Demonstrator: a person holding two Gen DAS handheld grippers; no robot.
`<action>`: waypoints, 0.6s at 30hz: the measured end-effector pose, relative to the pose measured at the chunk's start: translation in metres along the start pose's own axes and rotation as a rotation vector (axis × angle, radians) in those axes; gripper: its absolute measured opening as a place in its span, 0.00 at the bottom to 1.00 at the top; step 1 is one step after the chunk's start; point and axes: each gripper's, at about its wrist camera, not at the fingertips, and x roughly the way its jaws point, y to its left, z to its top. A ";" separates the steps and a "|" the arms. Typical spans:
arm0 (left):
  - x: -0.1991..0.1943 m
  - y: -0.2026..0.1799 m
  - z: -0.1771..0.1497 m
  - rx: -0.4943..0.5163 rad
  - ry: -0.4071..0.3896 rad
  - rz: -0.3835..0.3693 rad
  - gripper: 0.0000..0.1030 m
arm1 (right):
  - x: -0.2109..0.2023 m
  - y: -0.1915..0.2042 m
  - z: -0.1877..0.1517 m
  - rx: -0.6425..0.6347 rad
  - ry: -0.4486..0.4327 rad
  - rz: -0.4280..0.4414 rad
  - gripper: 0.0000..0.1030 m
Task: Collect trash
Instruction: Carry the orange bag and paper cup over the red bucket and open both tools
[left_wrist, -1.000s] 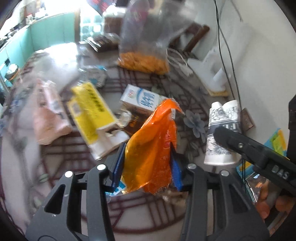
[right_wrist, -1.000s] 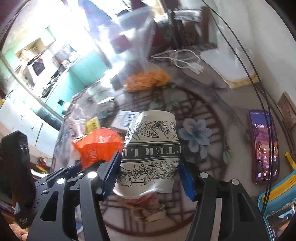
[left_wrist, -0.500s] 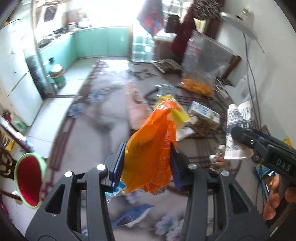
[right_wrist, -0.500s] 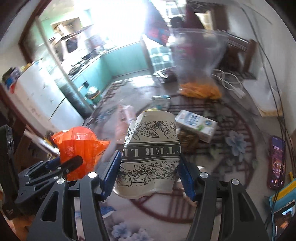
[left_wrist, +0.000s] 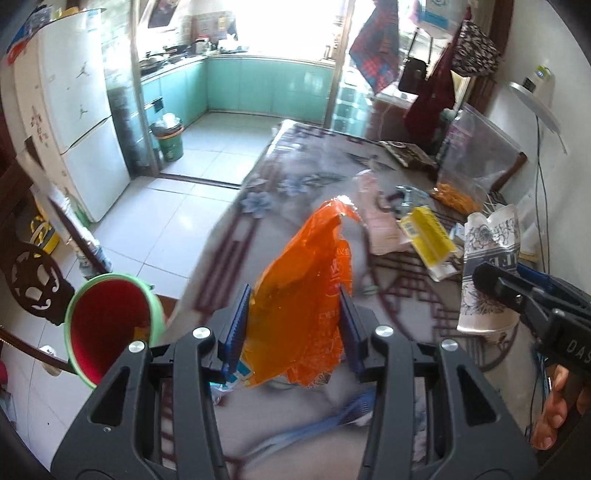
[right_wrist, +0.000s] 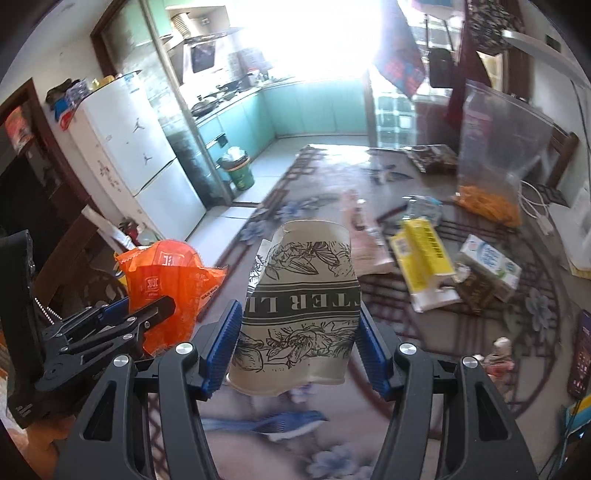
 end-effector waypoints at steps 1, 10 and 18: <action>0.000 0.009 0.000 -0.003 -0.001 0.003 0.42 | 0.002 0.008 0.001 -0.004 0.000 0.000 0.56; -0.006 0.082 0.001 -0.016 0.005 0.018 0.42 | 0.031 0.080 0.006 -0.024 0.018 0.009 0.57; -0.005 0.160 -0.004 -0.067 0.021 0.067 0.42 | 0.071 0.152 0.006 -0.077 0.060 0.049 0.57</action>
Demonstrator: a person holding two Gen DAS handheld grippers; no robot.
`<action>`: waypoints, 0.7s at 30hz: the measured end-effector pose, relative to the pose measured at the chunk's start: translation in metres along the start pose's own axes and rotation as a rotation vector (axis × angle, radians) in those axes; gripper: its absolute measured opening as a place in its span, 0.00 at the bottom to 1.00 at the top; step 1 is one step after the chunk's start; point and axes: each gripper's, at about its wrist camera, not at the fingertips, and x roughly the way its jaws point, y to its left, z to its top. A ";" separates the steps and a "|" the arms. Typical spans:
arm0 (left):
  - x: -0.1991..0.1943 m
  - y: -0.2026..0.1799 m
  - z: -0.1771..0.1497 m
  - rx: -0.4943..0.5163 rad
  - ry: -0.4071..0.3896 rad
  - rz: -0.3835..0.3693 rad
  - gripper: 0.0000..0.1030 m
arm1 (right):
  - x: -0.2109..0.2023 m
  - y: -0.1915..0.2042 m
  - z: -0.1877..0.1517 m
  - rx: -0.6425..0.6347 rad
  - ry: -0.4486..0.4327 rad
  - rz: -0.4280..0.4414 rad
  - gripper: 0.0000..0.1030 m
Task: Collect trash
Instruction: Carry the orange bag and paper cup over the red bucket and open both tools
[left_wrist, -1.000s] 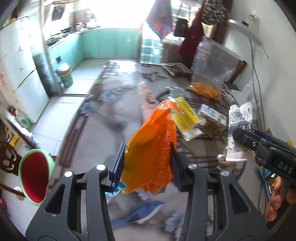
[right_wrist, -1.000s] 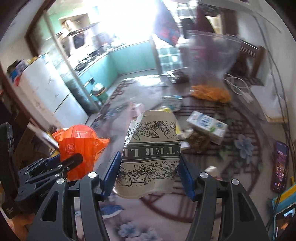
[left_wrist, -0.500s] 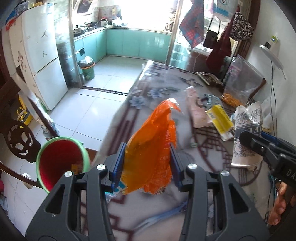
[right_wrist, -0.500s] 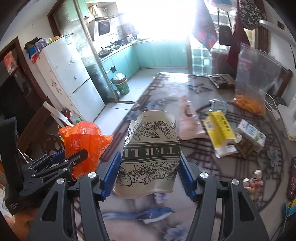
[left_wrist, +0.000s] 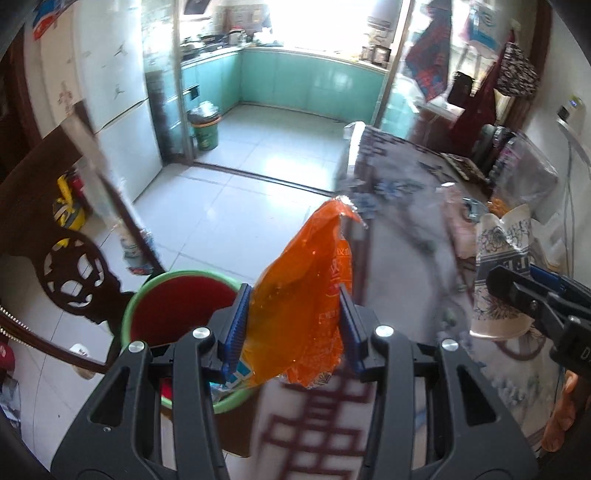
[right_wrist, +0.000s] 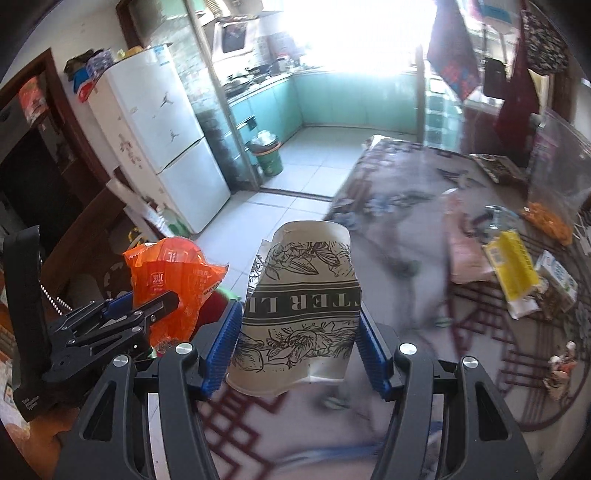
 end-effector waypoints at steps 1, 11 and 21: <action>0.002 0.011 -0.001 -0.012 0.006 0.012 0.42 | 0.007 0.008 0.001 -0.007 0.008 0.007 0.57; 0.012 0.101 -0.009 -0.123 0.048 0.101 0.42 | 0.055 0.094 0.010 -0.117 0.072 0.101 0.57; 0.034 0.154 -0.013 -0.188 0.107 0.127 0.42 | 0.119 0.133 0.010 -0.190 0.182 0.161 0.57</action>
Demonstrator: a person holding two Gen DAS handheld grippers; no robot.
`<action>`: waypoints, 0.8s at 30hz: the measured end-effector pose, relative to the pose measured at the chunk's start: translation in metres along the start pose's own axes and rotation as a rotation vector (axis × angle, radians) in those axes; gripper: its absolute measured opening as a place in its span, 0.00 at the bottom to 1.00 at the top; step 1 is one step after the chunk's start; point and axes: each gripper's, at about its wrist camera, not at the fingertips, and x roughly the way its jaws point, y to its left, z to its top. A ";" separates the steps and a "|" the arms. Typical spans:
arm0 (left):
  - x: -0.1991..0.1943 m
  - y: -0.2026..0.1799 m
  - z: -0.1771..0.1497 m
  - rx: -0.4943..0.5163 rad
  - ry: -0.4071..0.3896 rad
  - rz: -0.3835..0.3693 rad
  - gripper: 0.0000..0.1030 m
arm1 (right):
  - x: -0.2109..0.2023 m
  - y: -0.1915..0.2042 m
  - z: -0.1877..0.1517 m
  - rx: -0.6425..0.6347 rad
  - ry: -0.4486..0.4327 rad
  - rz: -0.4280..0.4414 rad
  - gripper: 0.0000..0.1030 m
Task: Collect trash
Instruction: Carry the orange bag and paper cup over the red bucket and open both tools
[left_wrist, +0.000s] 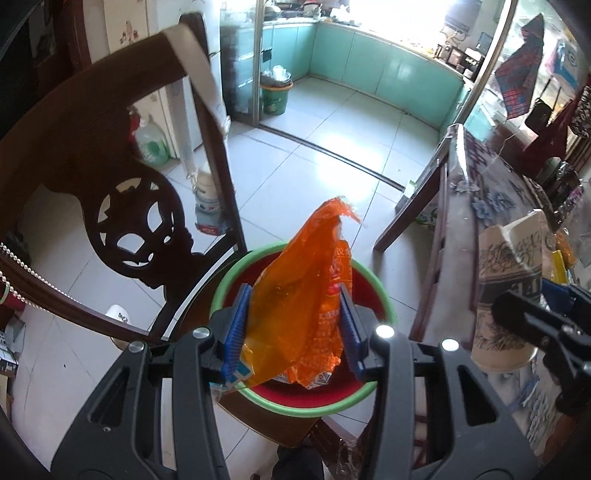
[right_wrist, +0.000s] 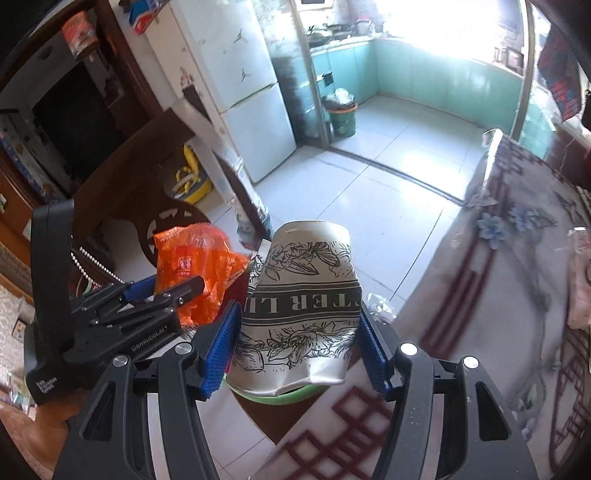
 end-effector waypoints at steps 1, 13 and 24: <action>0.004 0.004 0.001 -0.007 0.008 0.001 0.42 | 0.004 0.001 0.000 -0.003 0.007 -0.001 0.57; 0.031 0.025 0.007 -0.044 0.047 0.033 0.62 | 0.037 -0.001 0.006 0.005 0.066 0.002 0.70; 0.011 0.000 0.016 0.010 -0.029 0.037 0.68 | 0.008 -0.016 0.005 0.046 0.008 -0.002 0.71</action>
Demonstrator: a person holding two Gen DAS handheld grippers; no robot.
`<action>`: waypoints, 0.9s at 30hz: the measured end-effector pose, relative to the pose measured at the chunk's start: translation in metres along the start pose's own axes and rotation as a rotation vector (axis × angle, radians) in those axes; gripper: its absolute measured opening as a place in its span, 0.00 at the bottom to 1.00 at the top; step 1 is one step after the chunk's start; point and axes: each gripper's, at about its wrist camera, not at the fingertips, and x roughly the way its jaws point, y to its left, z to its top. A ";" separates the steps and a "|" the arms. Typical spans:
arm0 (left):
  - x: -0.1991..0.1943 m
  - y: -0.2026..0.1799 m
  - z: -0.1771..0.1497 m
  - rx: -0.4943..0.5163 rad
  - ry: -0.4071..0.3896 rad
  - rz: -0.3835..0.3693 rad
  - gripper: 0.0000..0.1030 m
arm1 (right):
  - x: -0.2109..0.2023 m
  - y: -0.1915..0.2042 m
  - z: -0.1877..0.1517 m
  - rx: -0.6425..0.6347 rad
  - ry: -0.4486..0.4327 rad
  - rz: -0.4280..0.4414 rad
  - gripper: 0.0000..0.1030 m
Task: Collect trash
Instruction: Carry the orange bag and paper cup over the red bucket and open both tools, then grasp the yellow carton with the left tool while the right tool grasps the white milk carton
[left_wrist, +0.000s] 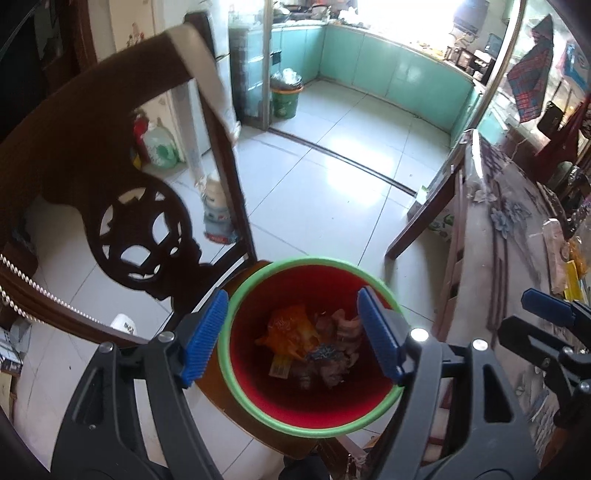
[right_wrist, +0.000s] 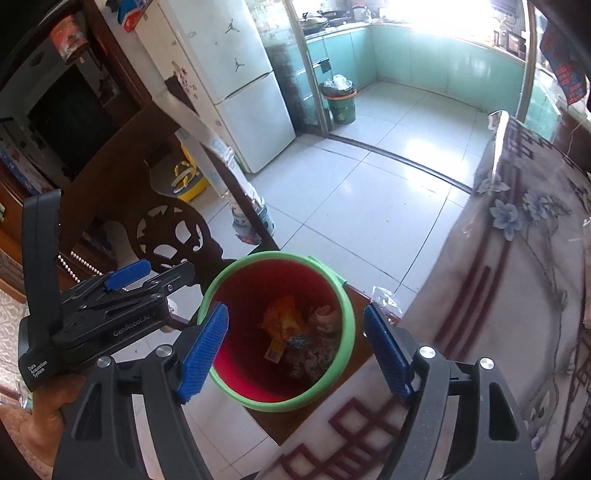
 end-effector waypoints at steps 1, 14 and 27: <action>-0.003 -0.005 0.001 0.008 -0.008 -0.005 0.68 | -0.006 -0.004 -0.002 0.004 -0.010 -0.005 0.71; -0.025 -0.110 -0.006 0.124 -0.051 -0.110 0.68 | -0.094 -0.082 -0.050 0.099 -0.113 -0.118 0.71; -0.051 -0.269 -0.052 0.248 -0.024 -0.265 0.68 | -0.192 -0.290 -0.127 0.292 -0.142 -0.381 0.65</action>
